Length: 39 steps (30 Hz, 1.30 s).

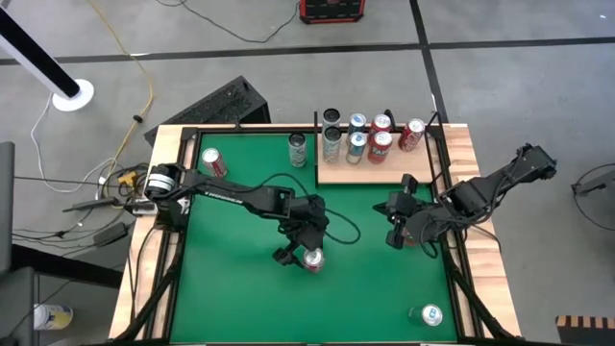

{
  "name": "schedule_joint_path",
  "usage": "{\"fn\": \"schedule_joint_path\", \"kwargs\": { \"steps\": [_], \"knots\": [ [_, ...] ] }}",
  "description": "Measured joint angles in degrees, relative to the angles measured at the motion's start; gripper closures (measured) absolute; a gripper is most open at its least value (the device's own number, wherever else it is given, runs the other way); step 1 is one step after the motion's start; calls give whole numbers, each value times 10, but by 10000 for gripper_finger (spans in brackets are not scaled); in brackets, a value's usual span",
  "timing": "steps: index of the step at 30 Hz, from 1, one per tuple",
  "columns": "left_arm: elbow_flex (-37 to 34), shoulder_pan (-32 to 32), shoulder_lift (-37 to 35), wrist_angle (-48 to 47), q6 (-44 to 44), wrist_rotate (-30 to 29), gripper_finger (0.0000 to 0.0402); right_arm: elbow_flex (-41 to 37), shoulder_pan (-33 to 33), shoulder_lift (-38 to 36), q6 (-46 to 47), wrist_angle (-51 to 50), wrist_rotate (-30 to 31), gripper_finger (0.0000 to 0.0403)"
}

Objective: Sort soda cans
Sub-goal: Put the bottom red soda can on the shelf align with the other red soda can

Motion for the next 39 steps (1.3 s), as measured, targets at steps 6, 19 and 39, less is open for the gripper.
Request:
{"fn": "schedule_joint_path", "kwargs": {
  "steps": [6,19,39],
  "knots": [
    [34,1,-26,-76,-3,-47,12,0,0,0,0,1,0,376],
    [12,2,-270,-338,-90,-170,11,0,-5,75,-126,251,-51,373],
    [-692,-24,-911,306,-313,-288,11,4,-78,225,-200,441,-295,211]
  ]
}}
